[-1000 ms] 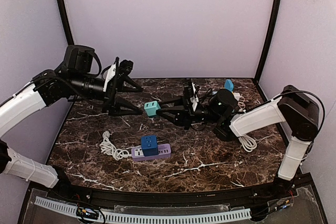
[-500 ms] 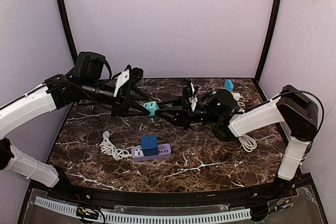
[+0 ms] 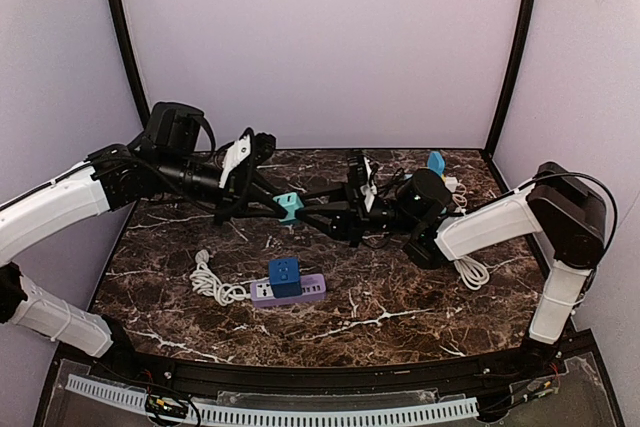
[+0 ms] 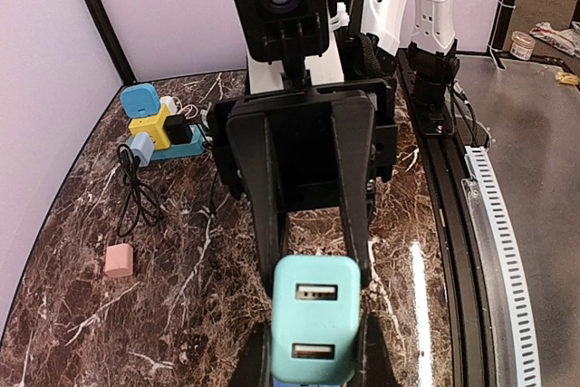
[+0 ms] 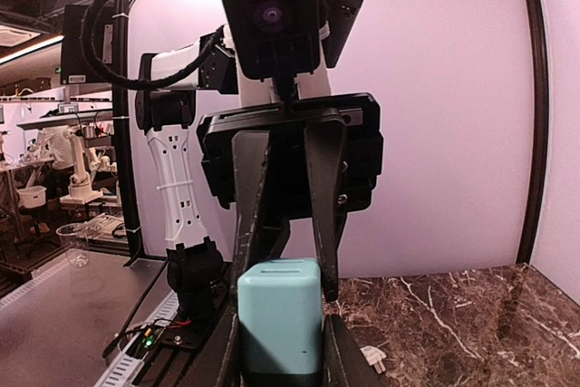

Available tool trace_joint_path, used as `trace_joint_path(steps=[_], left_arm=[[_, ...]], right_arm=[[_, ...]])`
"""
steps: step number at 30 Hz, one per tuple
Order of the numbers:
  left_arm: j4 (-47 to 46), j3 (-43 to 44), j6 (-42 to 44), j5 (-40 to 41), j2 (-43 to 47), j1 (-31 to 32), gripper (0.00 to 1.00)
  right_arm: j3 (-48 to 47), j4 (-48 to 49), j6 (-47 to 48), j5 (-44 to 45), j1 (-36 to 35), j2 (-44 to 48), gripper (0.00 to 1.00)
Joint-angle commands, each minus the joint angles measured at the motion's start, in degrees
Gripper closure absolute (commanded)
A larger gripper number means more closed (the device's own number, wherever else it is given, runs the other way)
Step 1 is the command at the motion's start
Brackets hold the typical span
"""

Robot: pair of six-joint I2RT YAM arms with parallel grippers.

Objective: Insert the plug
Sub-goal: Insert the plug into the socket.

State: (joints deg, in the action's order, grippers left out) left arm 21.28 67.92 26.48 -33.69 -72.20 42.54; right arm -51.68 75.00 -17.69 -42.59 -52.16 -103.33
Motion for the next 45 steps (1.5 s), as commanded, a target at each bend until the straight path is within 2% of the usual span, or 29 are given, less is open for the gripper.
trace_joint_path(steps=[1, 4, 5, 8, 13, 26, 39, 45], left_arm=[[0.9, -0.1, -0.5, 9.2, -0.1, 0.3, 0.99], [7.2, -0.3, 1.3, 14.4, -1.2, 0.2, 0.99], [8.3, -0.9, 1.7, 15.5, -1.6, 0.2, 0.99], [10.6, -2.9, 2.1, 14.7, -1.9, 0.3, 0.99], [7.1, -6.4, 2.0, 13.2, -2.6, 0.2, 0.99], [1.0, -9.6, 0.6, 8.0, -7.1, -1.0, 0.99], [0.5, -12.9, -2.7, 6.5, -6.1, -1.0, 0.99], [-3.0, -15.8, -2.0, 7.8, -6.0, -1.0, 0.99]], right_arm=[[1.0, 4.4, 1.2, 2.4, 0.2, 2.0, 0.47], [4.6, -2.4, 4.8, 5.7, 2.0, 6.4, 0.03], [5.7, -4.5, 5.7, 6.0, 2.8, 8.1, 0.02], [8.1, -11.7, 7.7, 7.2, 4.9, 12.8, 0.01], [9.5, -20.0, 11.2, 8.8, 6.0, 17.1, 0.01], [12.0, -19.3, 11.9, 8.8, 6.2, 17.3, 0.01], [12.9, -19.0, 12.3, 9.7, 6.5, 17.7, 0.02], [13.1, -18.6, 12.3, 9.5, 6.5, 17.9, 0.01]])
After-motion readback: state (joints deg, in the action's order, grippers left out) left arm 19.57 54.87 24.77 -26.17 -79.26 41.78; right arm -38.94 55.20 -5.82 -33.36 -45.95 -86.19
